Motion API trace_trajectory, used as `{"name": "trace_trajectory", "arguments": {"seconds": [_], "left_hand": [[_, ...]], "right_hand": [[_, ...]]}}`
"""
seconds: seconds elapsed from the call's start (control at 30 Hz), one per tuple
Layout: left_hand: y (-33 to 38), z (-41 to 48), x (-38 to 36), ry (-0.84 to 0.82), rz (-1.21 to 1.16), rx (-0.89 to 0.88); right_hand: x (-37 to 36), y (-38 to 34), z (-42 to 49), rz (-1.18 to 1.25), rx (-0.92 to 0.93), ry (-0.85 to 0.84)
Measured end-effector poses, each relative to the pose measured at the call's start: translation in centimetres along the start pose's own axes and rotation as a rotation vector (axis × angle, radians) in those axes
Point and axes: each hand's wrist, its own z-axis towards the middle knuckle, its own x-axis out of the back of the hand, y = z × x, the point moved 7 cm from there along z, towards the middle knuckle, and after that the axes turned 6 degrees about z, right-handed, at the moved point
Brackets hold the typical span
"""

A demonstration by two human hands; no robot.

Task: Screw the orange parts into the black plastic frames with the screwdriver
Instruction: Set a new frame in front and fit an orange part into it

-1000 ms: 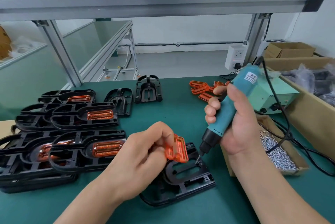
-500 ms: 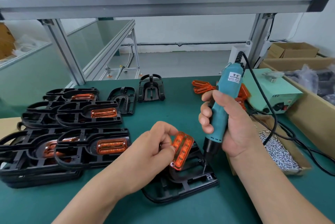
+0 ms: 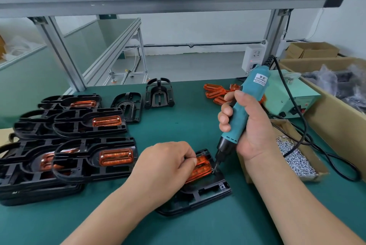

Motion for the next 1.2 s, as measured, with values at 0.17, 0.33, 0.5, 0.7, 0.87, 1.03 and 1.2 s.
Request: {"name": "trace_trajectory", "arguments": {"seconds": [0.17,0.33,0.5,0.7,0.87,1.03,1.2], "left_hand": [[1.1,0.9,-0.7,0.014,0.133,0.004],[1.2,1.2,-1.6,-0.008,0.279,0.025],[1.6,1.4,-2.6,-0.074,0.321,-0.009],[1.3,1.4,-2.7,-0.126,0.31,-0.024],[1.8,1.4,-3.2,-0.116,0.377,-0.085],[1.8,0.4,-2.5,-0.086,0.302,-0.18],[1.5,0.3,-2.8,-0.16,0.418,-0.269]], "right_hand": [[0.1,-0.4,-0.1,0.003,0.001,0.007],[0.6,-1.8,-0.1,0.034,0.033,0.012],[1.4,-2.3,0.0,0.078,0.076,0.081],[1.8,-2.3,0.1,0.1,0.092,0.1],[2.1,-2.4,0.1,0.107,0.107,0.104],[2.2,-2.3,0.2,0.113,0.112,0.113],[2.3,-2.4,0.3,0.118,0.117,0.118]]}}
